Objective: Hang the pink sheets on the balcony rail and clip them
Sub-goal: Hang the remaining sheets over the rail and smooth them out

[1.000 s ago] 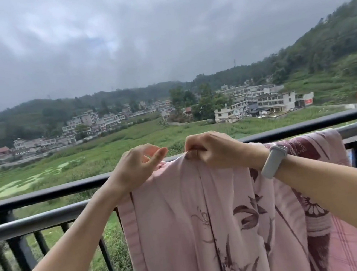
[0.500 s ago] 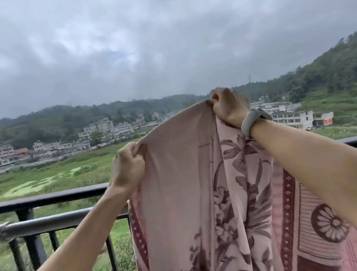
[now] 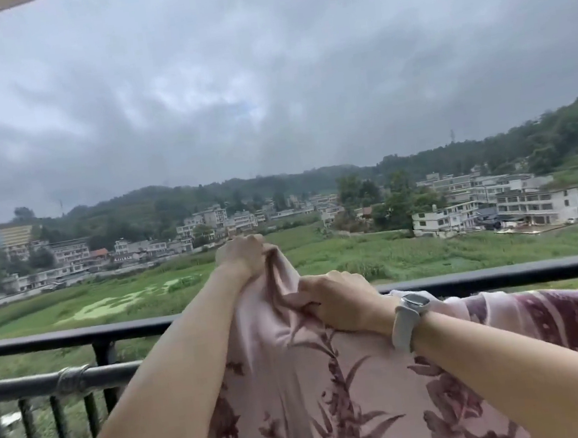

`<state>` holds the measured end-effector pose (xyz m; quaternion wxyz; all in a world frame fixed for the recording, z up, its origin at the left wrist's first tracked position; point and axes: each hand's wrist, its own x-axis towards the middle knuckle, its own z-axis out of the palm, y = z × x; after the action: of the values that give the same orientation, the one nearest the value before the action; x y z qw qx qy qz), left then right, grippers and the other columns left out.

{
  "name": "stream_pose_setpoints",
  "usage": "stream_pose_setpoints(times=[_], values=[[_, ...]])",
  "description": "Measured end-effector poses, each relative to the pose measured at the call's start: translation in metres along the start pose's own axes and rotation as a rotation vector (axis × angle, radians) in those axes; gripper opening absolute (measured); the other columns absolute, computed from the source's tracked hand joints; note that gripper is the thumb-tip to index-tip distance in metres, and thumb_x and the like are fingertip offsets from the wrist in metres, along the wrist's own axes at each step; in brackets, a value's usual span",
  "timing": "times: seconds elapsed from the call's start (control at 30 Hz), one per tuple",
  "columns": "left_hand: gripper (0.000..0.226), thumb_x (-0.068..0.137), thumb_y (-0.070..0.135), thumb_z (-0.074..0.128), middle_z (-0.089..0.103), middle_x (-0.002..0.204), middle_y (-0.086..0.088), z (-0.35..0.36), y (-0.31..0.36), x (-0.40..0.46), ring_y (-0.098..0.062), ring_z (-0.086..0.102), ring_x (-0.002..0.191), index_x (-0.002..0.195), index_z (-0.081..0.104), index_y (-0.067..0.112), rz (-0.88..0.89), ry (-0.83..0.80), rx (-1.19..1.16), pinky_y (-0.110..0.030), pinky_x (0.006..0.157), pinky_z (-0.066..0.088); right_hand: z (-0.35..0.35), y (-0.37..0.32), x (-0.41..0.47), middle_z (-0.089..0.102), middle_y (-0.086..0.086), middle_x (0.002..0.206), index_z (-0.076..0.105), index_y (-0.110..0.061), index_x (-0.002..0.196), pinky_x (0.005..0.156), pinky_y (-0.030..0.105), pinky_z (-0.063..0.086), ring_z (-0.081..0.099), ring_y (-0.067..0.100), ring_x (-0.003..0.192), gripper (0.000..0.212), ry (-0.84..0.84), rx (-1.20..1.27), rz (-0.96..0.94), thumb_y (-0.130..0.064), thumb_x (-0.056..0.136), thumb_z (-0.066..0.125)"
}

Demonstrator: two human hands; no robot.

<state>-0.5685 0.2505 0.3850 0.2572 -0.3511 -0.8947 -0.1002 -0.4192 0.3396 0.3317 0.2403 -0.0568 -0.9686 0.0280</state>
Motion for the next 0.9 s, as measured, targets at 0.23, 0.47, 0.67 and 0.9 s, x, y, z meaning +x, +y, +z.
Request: stream_pose_setpoints(times=[0.23, 0.47, 0.67, 0.9], values=[[0.036, 0.088, 0.034, 0.056, 0.053, 0.119, -0.007, 0.006, -0.040, -0.111, -0.021, 0.053, 0.106, 0.117, 0.054, 0.013, -0.087, 0.186, -0.456, -0.034, 0.089, 0.042, 0.006, 0.006, 0.018, 0.065, 0.010, 0.101, 0.060, -0.013, 0.098, 0.066, 0.030, 0.038, 0.059, 0.030, 0.090, 0.019, 0.185, -0.046, 0.077, -0.014, 0.085, 0.047], [0.057, 0.073, 0.054, 0.062, 0.043, 0.097, 0.002, 0.054, -0.035, -0.220, -0.017, 0.050, 0.087, 0.107, 0.043, 0.012, -0.290, 0.441, -0.686, -0.035, 0.073, 0.047, 0.008, -0.010, 0.028, 0.065, 0.014, 0.099, 0.060, -0.008, 0.093, 0.065, 0.030, 0.034, 0.060, 0.031, 0.089, 0.016, 0.333, -0.141, 0.204, -0.010, 0.083, 0.047], [0.059, 0.077, 0.057, 0.056, 0.065, 0.104, -0.007, 0.080, -0.078, -0.231, -0.030, 0.062, 0.099, 0.111, 0.052, 0.009, -0.376, -0.054, -1.096, -0.037, 0.078, 0.055, 0.016, -0.017, 0.018, 0.063, 0.014, 0.092, 0.062, -0.013, 0.073, 0.064, 0.033, 0.035, 0.053, 0.031, 0.077, 0.017, 0.125, -0.108, 0.316, -0.013, 0.080, 0.047], [0.024, 0.095, 0.020, 0.044, 0.058, 0.066, -0.007, 0.027, -0.131, -0.209, -0.019, 0.049, 0.057, 0.082, 0.060, 0.007, -0.248, 0.330, -0.758, -0.019, 0.050, 0.037, 0.007, -0.058, 0.019, 0.054, 0.010, 0.129, 0.046, -0.015, 0.130, 0.100, 0.040, 0.040, 0.051, 0.025, 0.116, 0.050, 0.057, 0.185, 0.109, -0.015, 0.082, 0.059]])
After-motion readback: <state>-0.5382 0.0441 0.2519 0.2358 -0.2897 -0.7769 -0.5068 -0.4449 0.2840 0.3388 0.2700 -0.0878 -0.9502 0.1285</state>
